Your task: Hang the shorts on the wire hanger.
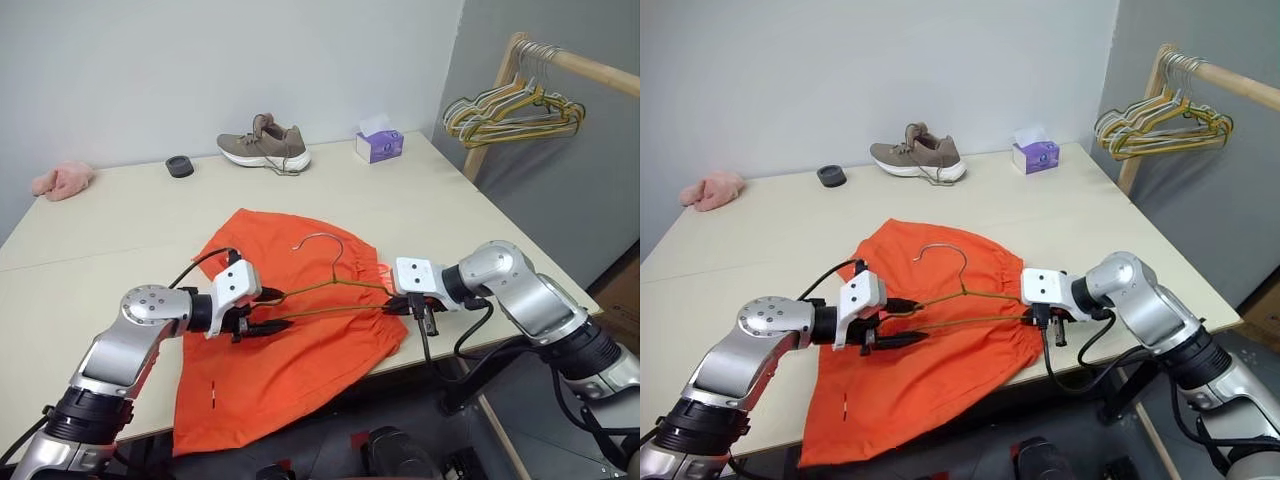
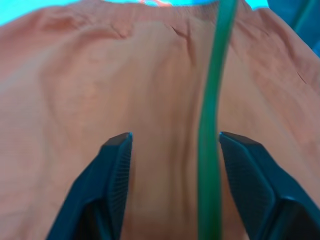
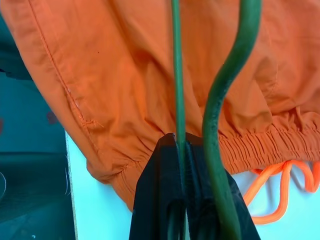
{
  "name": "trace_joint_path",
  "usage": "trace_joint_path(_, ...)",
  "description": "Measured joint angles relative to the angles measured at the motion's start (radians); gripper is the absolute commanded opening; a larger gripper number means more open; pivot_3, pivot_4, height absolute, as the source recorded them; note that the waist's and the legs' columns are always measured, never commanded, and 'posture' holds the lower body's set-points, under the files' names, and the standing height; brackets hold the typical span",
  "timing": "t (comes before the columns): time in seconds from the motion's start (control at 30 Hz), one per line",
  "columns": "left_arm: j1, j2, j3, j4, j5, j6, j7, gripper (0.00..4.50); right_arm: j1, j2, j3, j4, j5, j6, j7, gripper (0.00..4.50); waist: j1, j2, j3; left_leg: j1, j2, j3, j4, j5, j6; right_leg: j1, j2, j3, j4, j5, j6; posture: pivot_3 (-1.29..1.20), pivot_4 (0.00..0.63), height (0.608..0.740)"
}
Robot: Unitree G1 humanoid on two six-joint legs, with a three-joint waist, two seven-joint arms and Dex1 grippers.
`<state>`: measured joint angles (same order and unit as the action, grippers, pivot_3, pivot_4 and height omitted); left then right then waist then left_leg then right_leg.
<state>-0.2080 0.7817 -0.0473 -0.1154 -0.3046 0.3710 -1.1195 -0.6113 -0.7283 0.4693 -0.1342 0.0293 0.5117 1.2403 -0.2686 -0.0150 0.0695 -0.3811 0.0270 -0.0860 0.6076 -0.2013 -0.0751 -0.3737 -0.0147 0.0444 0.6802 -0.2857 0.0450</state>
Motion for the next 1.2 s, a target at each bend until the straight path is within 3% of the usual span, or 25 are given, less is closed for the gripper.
trace_joint_path(0.3,0.015,-0.066,0.206,0.055,-0.118,0.09,0.158,2.79,0.115,-0.102,-0.17,-0.002,0.067,0.101,-0.04,0.0,0.007,-0.001,0.0,0.0,0.0,0.0,0.0,0.0,0.0,0.0,0.0,0.0,0.0,0.0,0.0,-0.22,0.0,0.74)
trace_joint_path(0.53,0.184,-0.087,0.218,0.04,-0.128,0.046,0.144,2.79,0.365,-0.135,-0.382,-0.081,0.196,0.328,-0.117,0.0,0.005,-0.002,0.0,-0.001,0.0,0.001,0.0,-0.002,-0.002,0.0,0.0,0.001,-0.001,-0.002,-0.002,-0.25,0.013,0.74)
trace_joint_path(0.77,0.25,-0.096,0.194,-0.076,-0.142,-0.025,0.079,2.79,0.448,-0.132,-0.587,-0.098,0.313,0.548,-0.222,0.0,-0.005,-0.005,0.003,0.002,0.0,0.001,0.001,-0.002,-0.001,0.002,-0.001,0.0,0.0,-0.005,-0.007,-0.26,0.023,0.74)
trace_joint_path(1.2,0.198,-0.1,0.144,-0.083,-0.136,-0.042,0.104,2.79,0.438,-0.102,-0.583,-0.109,0.446,0.75,-0.323,0.0,-0.023,-0.006,0.004,0.0,0.0,0.003,0.0,-0.004,0.002,0.0,-0.001,0.001,-0.001,-0.006,-0.009,-0.24,0.027,0.74)
